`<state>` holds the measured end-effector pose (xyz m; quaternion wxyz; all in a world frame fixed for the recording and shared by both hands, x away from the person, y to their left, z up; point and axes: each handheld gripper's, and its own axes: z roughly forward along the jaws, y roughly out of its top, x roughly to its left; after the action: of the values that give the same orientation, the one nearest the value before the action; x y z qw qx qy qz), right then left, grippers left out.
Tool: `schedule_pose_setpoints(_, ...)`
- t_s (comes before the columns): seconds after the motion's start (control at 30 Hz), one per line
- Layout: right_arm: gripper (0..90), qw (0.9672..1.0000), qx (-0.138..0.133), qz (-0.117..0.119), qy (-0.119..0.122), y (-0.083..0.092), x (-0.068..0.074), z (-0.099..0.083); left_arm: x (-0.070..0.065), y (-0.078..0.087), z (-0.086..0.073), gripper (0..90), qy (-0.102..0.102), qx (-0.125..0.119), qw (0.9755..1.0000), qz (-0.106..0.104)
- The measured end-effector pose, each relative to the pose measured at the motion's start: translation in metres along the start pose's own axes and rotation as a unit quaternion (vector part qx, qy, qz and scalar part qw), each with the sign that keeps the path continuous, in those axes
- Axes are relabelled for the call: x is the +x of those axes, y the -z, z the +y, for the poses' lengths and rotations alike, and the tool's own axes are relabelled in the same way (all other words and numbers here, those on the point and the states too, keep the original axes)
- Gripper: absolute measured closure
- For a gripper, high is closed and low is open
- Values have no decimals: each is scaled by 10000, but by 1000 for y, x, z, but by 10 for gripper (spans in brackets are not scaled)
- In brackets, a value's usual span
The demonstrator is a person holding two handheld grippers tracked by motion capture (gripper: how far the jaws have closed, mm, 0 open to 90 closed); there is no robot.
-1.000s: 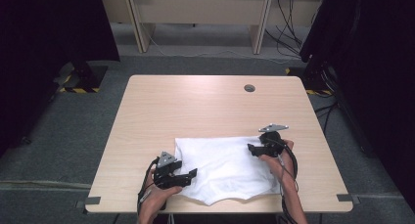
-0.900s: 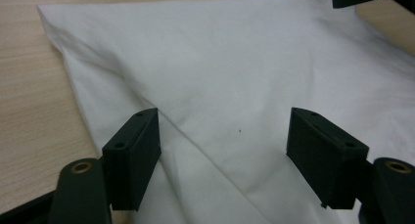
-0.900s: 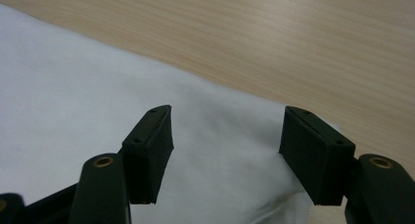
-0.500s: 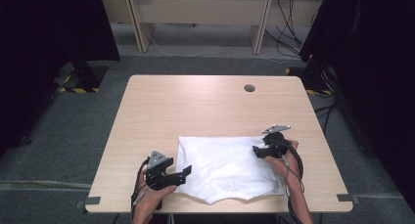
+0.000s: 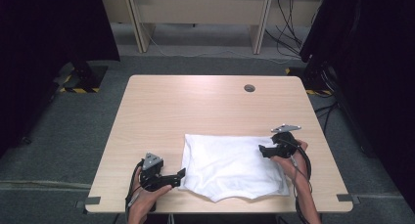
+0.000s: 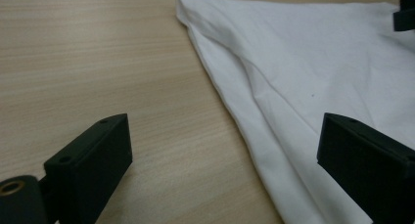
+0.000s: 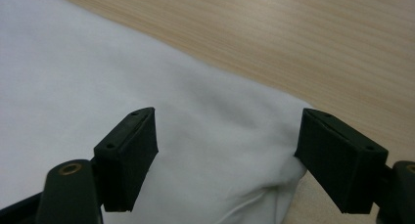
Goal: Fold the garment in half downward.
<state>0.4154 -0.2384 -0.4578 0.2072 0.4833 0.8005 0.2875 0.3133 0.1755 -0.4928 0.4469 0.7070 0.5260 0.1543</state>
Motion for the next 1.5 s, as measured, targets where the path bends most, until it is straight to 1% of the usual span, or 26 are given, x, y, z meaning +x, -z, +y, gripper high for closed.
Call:
schedule_pose_setpoints(0.1,213,9997,-139,160,103,10,10,-3,2,2,-2,52,21,28,10000,38)
schedule_pose_setpoints(0.13,211,9995,-183,232,139,12,13,-4,2,3,-2,52,-1,44,10000,62)
schedule_pose_setpoints(0.23,202,9986,-176,415,292,18,24,-5,4,6,-4,53,-110,149,9996,205)
schedule_pose_setpoints(0.3,201,9978,-188,513,376,20,30,-6,5,7,-4,54,-131,167,9995,230)
schedule_pose_setpoints(0.4,184,9972,-176,555,477,21,37,-8,6,8,-5,57,-159,219,9993,240)
schedule_pose_setpoints(0.43,181,9970,-162,575,485,21,39,-9,7,9,-5,57,-189,238,9992,257)
schedule_pose_setpoints(0.5,169,9967,-145,627,491,21,42,-11,7,10,-6,59,-187,271,9991,278)
schedule_pose_setpoints(0.57,163,9966,-90,652,500,21,43,-16,8,10,-6,59,-143,262,9992,249)
schedule_pose_setpoints(0.63,155,9963,-69,691,502,22,43,-21,9,11,-6,59,-208,294,9991,245)
schedule_pose_setpoints(0.77,142,9968,-37,698,381,25,41,-30,11,11,-6,59,-216,298,9989,276)
schedule_pose_setpoints(0.93,125,9974,-95,666,264,28,38,-39,10,11,-6,57,-286,336,9986,297)
schedule_pose_setpoints(1.03,122,9975,-120,663,193,30,37,-44,10,11,-6,55,-268,326,9987,281)
schedule_pose_setpoints(1.1,122,9975,-171,659,185,32,36,-48,10,11,-6,54,-265,326,9987,273)
schedule_pose_setpoints(1.27,121,9973,-317,665,58,39,31,-54,10,10,-6,53,-284,335,9986,284)
schedule_pose_setpoints(1.5,103,9962,-513,704,-7,48,29,-64,10,11,-6,53,-273,329,9987,280)
